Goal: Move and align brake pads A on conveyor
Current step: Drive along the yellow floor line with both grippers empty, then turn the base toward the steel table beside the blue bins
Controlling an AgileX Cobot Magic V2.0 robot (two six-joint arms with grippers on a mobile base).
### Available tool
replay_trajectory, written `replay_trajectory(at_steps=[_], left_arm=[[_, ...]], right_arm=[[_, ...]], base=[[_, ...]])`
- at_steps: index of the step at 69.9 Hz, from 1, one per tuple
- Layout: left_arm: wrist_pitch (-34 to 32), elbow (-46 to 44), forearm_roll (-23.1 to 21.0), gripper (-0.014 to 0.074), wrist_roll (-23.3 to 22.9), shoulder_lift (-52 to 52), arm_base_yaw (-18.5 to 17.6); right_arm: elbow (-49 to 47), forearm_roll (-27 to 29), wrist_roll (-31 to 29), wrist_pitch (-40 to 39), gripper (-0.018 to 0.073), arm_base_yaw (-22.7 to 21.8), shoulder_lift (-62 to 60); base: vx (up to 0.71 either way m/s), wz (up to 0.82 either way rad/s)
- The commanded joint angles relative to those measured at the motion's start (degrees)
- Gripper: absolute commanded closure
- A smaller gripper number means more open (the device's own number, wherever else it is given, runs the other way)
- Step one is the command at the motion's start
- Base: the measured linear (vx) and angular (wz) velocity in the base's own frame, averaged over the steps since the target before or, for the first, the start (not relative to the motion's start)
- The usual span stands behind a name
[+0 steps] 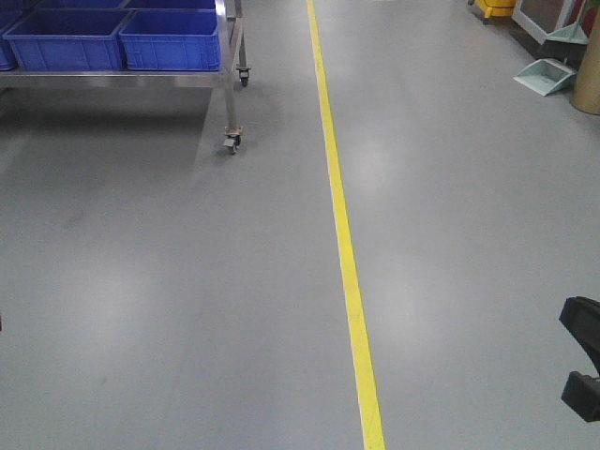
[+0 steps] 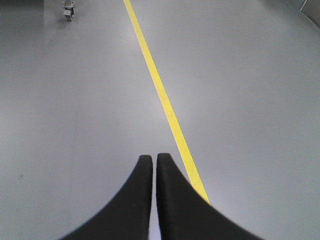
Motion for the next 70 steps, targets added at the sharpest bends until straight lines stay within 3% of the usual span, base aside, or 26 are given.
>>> replay_trajectory(at_steps=[1,36,70], left_arm=[[-3.7,-1.36,-0.17,0.0603,0.0,0.13,-0.36],[-3.7,-1.36,-0.17,0.0603,0.0,0.13,-0.36],[-3.7,-1.36,-0.17,0.0603,0.0,0.13,-0.36]], right_arm=[[-1.59,-0.5,-0.28,-3.89,0.0568,-0.31,0.39],[-1.59,-0.5,-0.28,-3.89,0.0568,-0.31,0.39],[-1.59,-0.5,-0.28,-3.89,0.0568,-0.31,0.39]], base=[[0.2,0.03],[0.11,0.23],[0.08,0.7]])
